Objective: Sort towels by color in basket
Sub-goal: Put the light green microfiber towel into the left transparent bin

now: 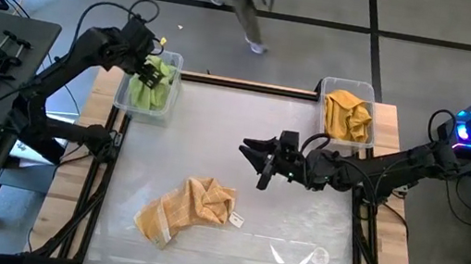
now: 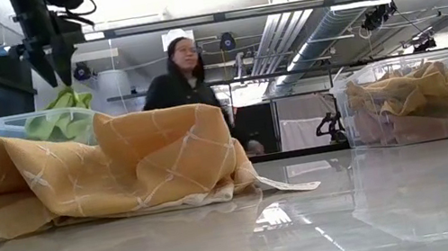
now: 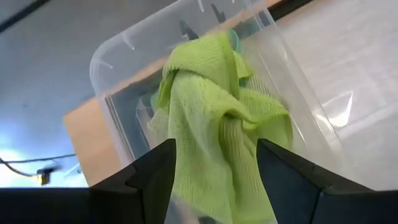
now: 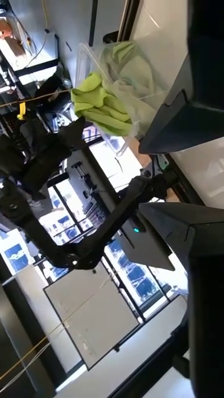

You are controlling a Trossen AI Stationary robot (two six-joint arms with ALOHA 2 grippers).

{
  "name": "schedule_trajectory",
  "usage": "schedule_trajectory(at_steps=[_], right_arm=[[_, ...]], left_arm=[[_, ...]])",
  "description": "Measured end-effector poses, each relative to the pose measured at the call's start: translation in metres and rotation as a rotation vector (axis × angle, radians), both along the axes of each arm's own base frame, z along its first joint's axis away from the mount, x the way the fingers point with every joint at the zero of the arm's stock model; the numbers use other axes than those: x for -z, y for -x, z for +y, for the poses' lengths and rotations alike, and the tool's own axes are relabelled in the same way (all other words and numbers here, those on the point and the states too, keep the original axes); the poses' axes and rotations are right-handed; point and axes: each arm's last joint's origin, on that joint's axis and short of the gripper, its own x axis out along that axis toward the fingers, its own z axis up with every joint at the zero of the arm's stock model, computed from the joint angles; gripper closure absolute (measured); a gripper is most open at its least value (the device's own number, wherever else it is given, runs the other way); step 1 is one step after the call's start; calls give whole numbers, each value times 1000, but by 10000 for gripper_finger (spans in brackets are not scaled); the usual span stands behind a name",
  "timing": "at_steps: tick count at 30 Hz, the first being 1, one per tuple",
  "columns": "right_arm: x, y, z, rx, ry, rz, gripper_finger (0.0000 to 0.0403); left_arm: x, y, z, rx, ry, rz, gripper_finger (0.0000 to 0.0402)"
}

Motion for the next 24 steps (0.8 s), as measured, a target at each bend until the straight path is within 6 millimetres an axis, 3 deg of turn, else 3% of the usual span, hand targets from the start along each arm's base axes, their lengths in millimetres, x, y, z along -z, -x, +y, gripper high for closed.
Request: schedule_trajectory(at_steps=[10,17,20,24], right_arm=[[2,0,-1,3,10,21,272],[2,-1,-3,16,12,22,272],[2,-1,-3,17,11,22,272],[2,-1,-3,17,13,25,272]], left_arm=[[-4,-8,11,-2,-12,-17,190],[-4,-15,28,-11,-88,-84,190],[10,-17,33,-29,-39,-79,190],[44,-15,32,-37,50,-23,190]])
